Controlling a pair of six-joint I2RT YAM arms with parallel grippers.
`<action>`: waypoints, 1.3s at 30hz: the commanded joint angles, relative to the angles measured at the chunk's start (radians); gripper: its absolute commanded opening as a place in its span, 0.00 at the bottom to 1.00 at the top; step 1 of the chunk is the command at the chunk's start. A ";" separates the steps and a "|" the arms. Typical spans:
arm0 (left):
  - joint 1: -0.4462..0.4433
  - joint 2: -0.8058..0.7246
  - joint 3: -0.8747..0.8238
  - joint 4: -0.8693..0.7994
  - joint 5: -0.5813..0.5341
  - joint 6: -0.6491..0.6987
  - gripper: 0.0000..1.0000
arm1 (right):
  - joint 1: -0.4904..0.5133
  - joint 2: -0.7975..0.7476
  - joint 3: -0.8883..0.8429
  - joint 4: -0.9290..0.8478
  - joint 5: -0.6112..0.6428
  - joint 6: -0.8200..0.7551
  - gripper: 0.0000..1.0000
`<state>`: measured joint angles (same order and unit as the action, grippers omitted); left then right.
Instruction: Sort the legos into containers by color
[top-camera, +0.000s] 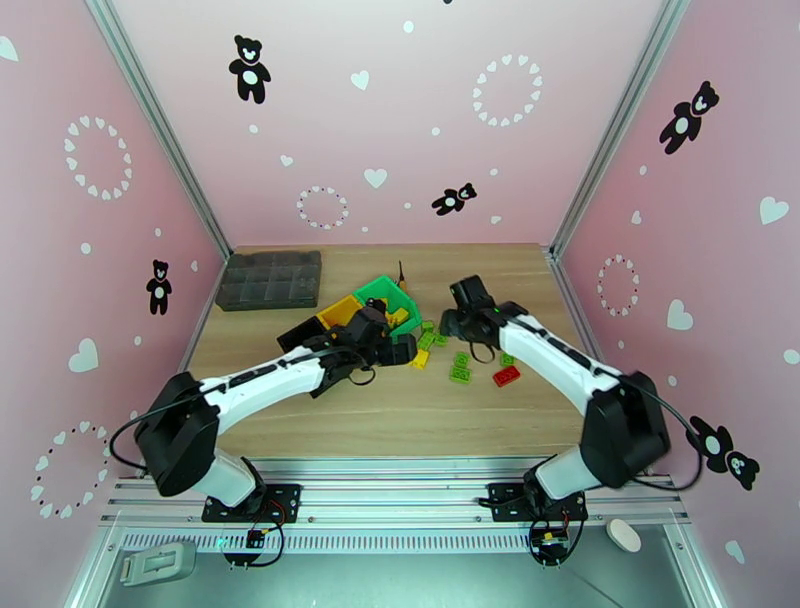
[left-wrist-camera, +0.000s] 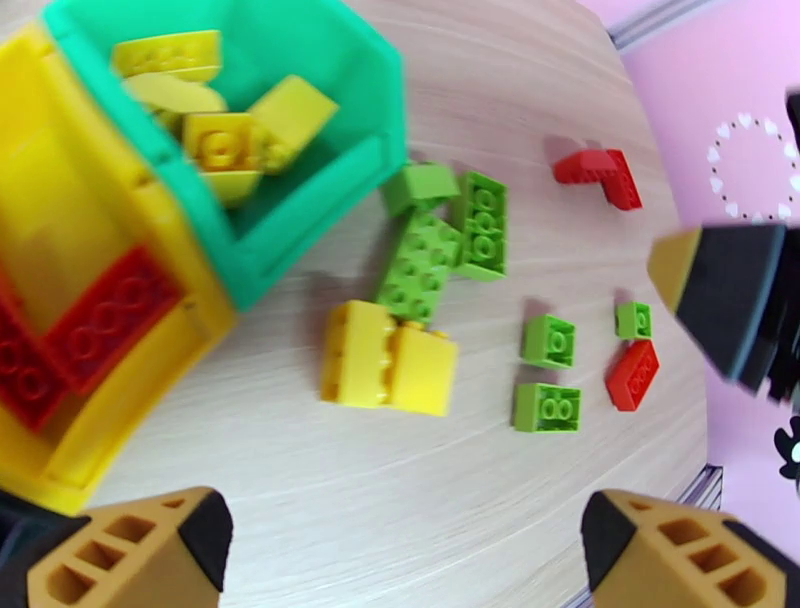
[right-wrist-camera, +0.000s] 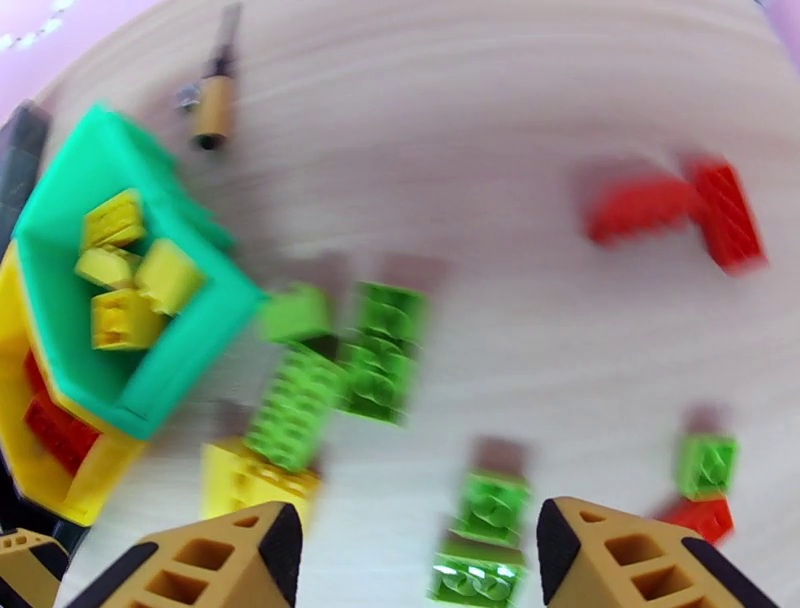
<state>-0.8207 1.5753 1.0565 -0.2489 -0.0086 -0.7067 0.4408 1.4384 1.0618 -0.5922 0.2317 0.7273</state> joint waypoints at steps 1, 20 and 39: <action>-0.019 0.027 0.041 0.032 0.006 0.016 0.98 | -0.047 -0.114 -0.091 -0.085 0.090 0.111 0.70; -0.043 0.056 0.038 0.069 0.023 0.004 0.98 | -0.230 -0.090 -0.324 0.029 0.020 0.198 0.68; -0.043 0.053 0.031 0.062 0.017 0.004 0.98 | -0.252 0.059 -0.342 0.114 0.019 0.236 0.62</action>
<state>-0.8547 1.6386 1.0912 -0.1940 0.0029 -0.7071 0.1940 1.4719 0.7345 -0.4908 0.2356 0.9478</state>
